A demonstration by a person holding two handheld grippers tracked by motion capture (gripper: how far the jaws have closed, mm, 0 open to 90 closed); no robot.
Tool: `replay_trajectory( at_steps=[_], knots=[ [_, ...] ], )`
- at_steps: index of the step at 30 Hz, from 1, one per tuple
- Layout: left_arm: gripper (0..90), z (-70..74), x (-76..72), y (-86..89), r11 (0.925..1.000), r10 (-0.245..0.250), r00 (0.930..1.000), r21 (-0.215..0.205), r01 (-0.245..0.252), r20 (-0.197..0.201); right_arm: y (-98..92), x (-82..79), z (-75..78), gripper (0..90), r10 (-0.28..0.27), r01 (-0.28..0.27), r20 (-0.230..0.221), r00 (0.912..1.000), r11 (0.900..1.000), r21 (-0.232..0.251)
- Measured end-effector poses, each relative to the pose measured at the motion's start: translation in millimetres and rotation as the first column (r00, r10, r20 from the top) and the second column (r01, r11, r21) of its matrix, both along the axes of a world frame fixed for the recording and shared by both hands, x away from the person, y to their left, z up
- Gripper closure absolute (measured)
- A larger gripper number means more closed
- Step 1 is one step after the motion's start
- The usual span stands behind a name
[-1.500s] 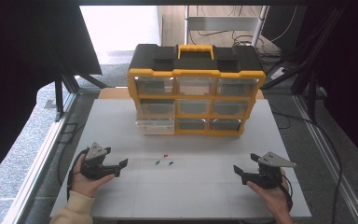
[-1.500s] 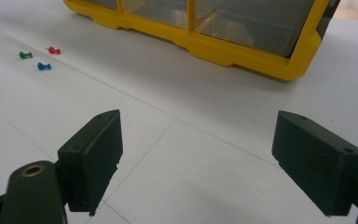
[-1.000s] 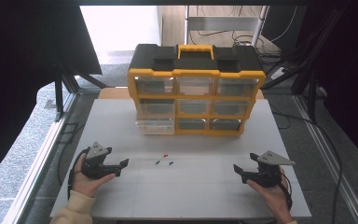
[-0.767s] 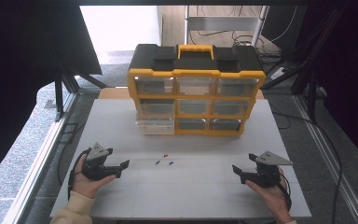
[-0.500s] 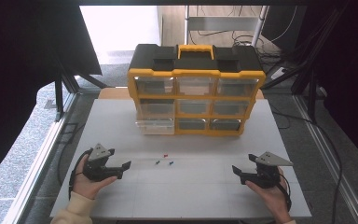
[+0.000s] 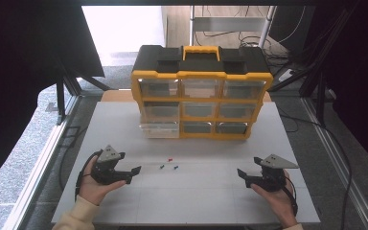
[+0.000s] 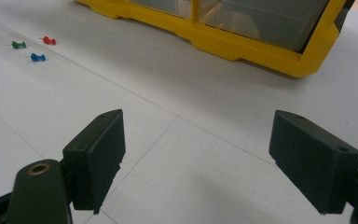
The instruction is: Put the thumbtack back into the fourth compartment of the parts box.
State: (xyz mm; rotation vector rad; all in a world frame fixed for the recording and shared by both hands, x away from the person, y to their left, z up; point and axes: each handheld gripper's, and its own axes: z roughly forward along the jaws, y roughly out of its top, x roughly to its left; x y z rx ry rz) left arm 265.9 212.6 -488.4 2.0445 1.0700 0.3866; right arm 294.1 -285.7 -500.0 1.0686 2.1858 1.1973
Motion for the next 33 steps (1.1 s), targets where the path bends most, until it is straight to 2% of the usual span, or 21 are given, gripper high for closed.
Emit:
replay_trajectory(
  at_steps=[10, 22, 33],
  knots=[
    [18.0, 4.6, 5.4, -13.9, 0.9981, -0.06, 0.9979, 0.012, 0.06, -0.025, 1.6, 2.2, -1.1, 19.1, 0.007, -0.007, -0.005, 1.0, 1.0, -0.001],
    [19.2, -1.8, 12.0, -32.4, 0.9926, -0.109, 0.9913, 0.046, 0.113, -0.074, 3.1, 3.7, -1.6, 19.4, 0.016, -0.016, -0.008, 0.9998, 1.0, -0.004],
    [21.5, -9.7, 26.9, -54.0, 0.9812, -0.163, 0.9784, 0.083, 0.174, -0.127, 3.9, 4.0, -2.6, 19.5, 0.012, -0.012, -0.011, 0.9999, 1.0, -0.017]
  ],
)
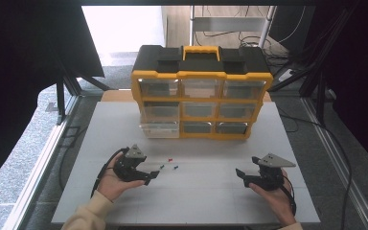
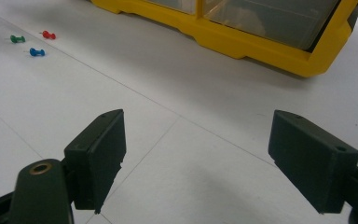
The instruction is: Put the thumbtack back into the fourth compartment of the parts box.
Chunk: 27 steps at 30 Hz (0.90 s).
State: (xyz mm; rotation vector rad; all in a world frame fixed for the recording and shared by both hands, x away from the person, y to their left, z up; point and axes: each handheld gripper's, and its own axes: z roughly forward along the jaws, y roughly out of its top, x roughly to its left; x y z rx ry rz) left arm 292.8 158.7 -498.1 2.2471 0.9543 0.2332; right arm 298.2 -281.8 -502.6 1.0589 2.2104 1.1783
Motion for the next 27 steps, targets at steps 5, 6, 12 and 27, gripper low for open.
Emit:
replay_trajectory(
  at_steps=[5, 6, 12, 27],
  knots=[
    [23.6, -5.2, 8.7, -11.4, 0.9995, -0.011, 0.9997, 0.03, 0.011, -0.02, 1.0, 0.6, -0.8, 19.6, -0.004, 0.003, -0.002, 1.0, 1.0, -0.008],
    [24.1, -6.3, 10.6, -13.9, 0.9989, -0.019, 0.9996, 0.043, 0.02, -0.023, 1.1, 0.8, -0.9, 19.7, -0.004, 0.004, -0.003, 1.0, 1.0, -0.009],
    [27.0, -13.9, 20.8, -25.9, 0.9951, -0.036, 0.9987, 0.091, 0.039, -0.036, 0.7, 0.8, -1.1, 19.8, -0.011, 0.011, -0.003, 0.9999, 1.0, -0.014],
    [50.7, -25.5, 31.5, -35.4, 0.99, -0.057, 0.9962, 0.126, 0.065, -0.066, 0.4, 0.3, -0.8, 20.0, -0.018, 0.018, -0.006, 0.9998, 1.0, -0.005]
  ],
)
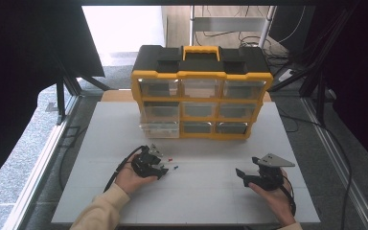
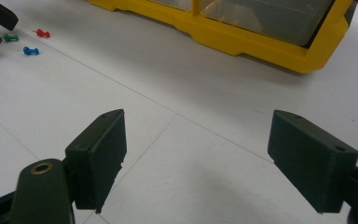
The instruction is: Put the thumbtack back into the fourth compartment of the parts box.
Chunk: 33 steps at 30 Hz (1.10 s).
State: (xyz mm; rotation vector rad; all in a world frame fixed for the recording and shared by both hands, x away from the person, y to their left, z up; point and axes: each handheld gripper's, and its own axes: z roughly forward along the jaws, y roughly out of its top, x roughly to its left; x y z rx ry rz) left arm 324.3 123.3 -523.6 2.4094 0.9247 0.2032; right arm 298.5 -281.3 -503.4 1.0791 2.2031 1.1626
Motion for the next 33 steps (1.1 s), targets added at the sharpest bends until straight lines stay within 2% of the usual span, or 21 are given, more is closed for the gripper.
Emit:
replay_trajectory(
  at_steps=[1, 7, 16, 21, 25, 29, 32, 33],
  knots=[
    [54.3, -0.9, 0.7, -0.3, 1.0, -0.004, 1.0, 0.003, 0.004, -0.005, -0.3, 0.0, 0.1, 20.0, -0.005, 0.005, 0.001, 1.0, 1.0, -0.002],
    [58.8, -1.3, 2.1, -1.1, 1.0, -0.003, 1.0, 0.007, 0.003, -0.002, 0.5, -0.1, -0.2, 20.0, -0.003, 0.003, 0.002, 1.0, 1.0, -0.008],
    [82.3, -1.6, -0.4, -4.0, 1.0, -0.006, 0.9999, 0.006, 0.006, 0.014, 0.9, -0.4, -0.2, 20.1, -0.002, 0.002, 0.002, 1.0, 1.0, -0.008],
    [82.8, -1.6, -1.9, -4.9, 1.0, 0.001, 0.9998, 0.008, -0.001, 0.021, 1.0, -0.7, -0.2, 20.2, -0.001, 0.001, 0.003, 1.0, 1.0, -0.01],
    [83.0, -1.8, -2.1, -2.9, 0.9999, 0.011, 0.9998, -0.008, -0.011, 0.017, 0.9, -0.6, -0.2, 20.2, -0.003, 0.003, 0.004, 1.0, 1.0, -0.013],
    [83.0, 2.7, -4.9, 1.4, 0.9993, 0.011, 0.9995, -0.035, -0.01, 0.03, 0.7, -0.8, 0.1, 20.2, -0.007, 0.007, 0.005, 1.0, 1.0, -0.014],
    [83.0, 11.4, -9.8, 6.9, 0.9969, 0.017, 0.9985, -0.078, -0.013, 0.052, 0.6, -1.2, 0.3, 20.2, -0.008, 0.008, 0.006, 1.0, 1.0, -0.014],
    [83.0, 18.6, -13.6, 12.0, 0.9938, 0.027, 0.9972, -0.11, -0.019, 0.07, 0.6, -1.0, 0.1, 20.2, -0.008, 0.008, 0.006, 0.9999, 1.0, -0.017]
  ],
)
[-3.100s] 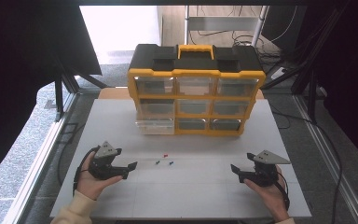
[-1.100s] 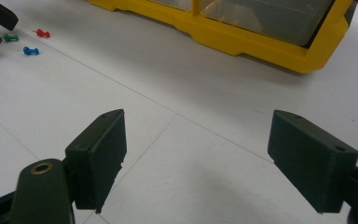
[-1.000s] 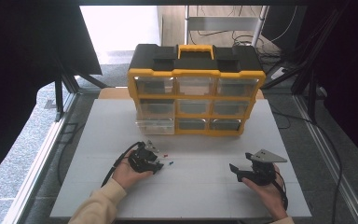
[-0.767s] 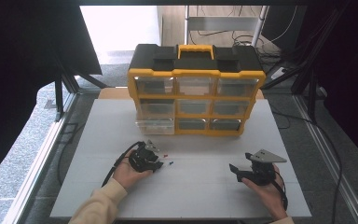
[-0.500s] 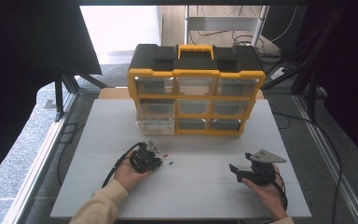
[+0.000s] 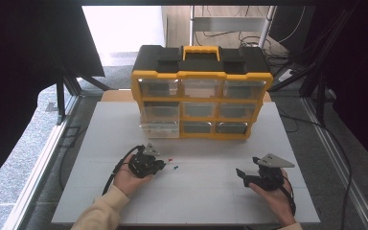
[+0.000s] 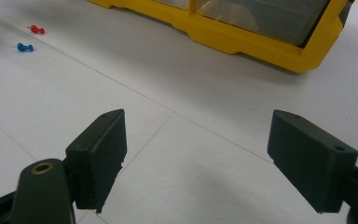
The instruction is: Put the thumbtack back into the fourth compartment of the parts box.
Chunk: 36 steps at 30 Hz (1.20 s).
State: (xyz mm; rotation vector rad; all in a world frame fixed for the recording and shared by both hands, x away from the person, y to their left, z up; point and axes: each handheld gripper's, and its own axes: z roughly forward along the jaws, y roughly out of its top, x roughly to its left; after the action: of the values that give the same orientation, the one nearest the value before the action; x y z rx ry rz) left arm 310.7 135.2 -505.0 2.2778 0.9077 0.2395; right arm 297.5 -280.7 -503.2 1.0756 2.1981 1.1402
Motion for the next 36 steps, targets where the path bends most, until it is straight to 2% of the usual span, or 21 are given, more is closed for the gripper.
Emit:
replay_trajectory(
  at_steps=[1, 5, 6, 7, 8, 10, 14, 22, 26, 28, 31, 36],
  knots=[
    [83.0, 0.0, 0.0, 0.0, 1.0, 0.0, 1.0, 0.0, 0.0, 0.0, 0.0, 0.0, 0.0, 20.2, 0.0, 0.0, 0.0, 1.0, 1.0, 0.0],
    [83.0, 13.0, -6.7, 11.0, 0.9972, 0.015, 0.9994, -0.074, -0.013, 0.03, 0.0, 0.5, -0.2, 20.2, 0.002, -0.002, 0.0, 1.0, 1.0, -0.001],
    [83.0, 19.4, -8.3, 17.0, 0.9943, 0.021, 0.9991, -0.106, -0.017, 0.037, 0.3, 0.5, -0.2, 20.2, 0.003, -0.003, 0.0, 1.0, 1.0, -0.002],
    [83.0, 22.7, -9.0, 19.7, 0.9925, 0.026, 0.9988, -0.121, -0.02, 0.043, 0.5, 0.5, -0.3, 20.2, 0.002, -0.002, 0.0, 1.0, 1.0, -0.005],
    [83.0, 22.7, -9.0, 19.7, 0.9925, 0.026, 0.9988, -0.121, -0.02, 0.043, 0.5, 0.5, -0.3, 20.2, 0.002, -0.002, 0.0, 1.0, 1.0, -0.005],
    [83.0, 28.3, -9.9, 24.8, 0.9874, 0.032, 0.9983, -0.156, -0.024, 0.048, 1.1, 0.6, -0.6, 20.2, -0.001, 0.001, 0.0, 1.0, 1.0, -0.013],
    [83.0, 36.8, -11.8, 31.9, 0.9801, 0.042, 0.997, -0.197, -0.028, 0.066, 1.1, 0.5, -0.4, 20.2, -0.003, 0.003, 0.003, 1.0, 1.0, -0.016],
    [83.0, 54.2, -16.9, 36.9, 0.9682, 0.039, 0.9946, -0.25, -0.014, 0.096, 0.4, 0.9, -0.4, 20.2, -0.005, 0.005, 0.002, 1.0, 1.0, -0.01],
    [83.0, 62.6, -19.1, 37.3, 0.9594, 0.047, 0.9926, -0.282, -0.013, 0.112, 0.9, 1.4, -0.7, 20.2, -0.003, 0.003, 0.0, 1.0, 1.0, -0.015],
    [83.0, 65.3, -19.6, 36.9, 0.9585, 0.046, 0.9917, -0.285, -0.01, 0.12, 0.9, 1.6, -0.7, 20.2, -0.003, 0.003, 0.0, 1.0, 1.0, -0.015],
    [83.0, 68.7, -20.2, 36.0, 0.9513, 0.043, 0.9918, -0.308, -0.004, 0.12, 0.7, 1.5, -0.5, 20.2, -0.002, 0.002, 0.002, 1.0, 1.0, -0.015],
    [82.9, 74.2, -21.5, 35.3, 0.9465, 0.044, 0.9902, -0.323, 0.001, 0.132, 0.3, 2.0, -0.6, 20.2, -0.003, 0.003, 0.003, 1.0, 1.0, -0.016]
  ],
)
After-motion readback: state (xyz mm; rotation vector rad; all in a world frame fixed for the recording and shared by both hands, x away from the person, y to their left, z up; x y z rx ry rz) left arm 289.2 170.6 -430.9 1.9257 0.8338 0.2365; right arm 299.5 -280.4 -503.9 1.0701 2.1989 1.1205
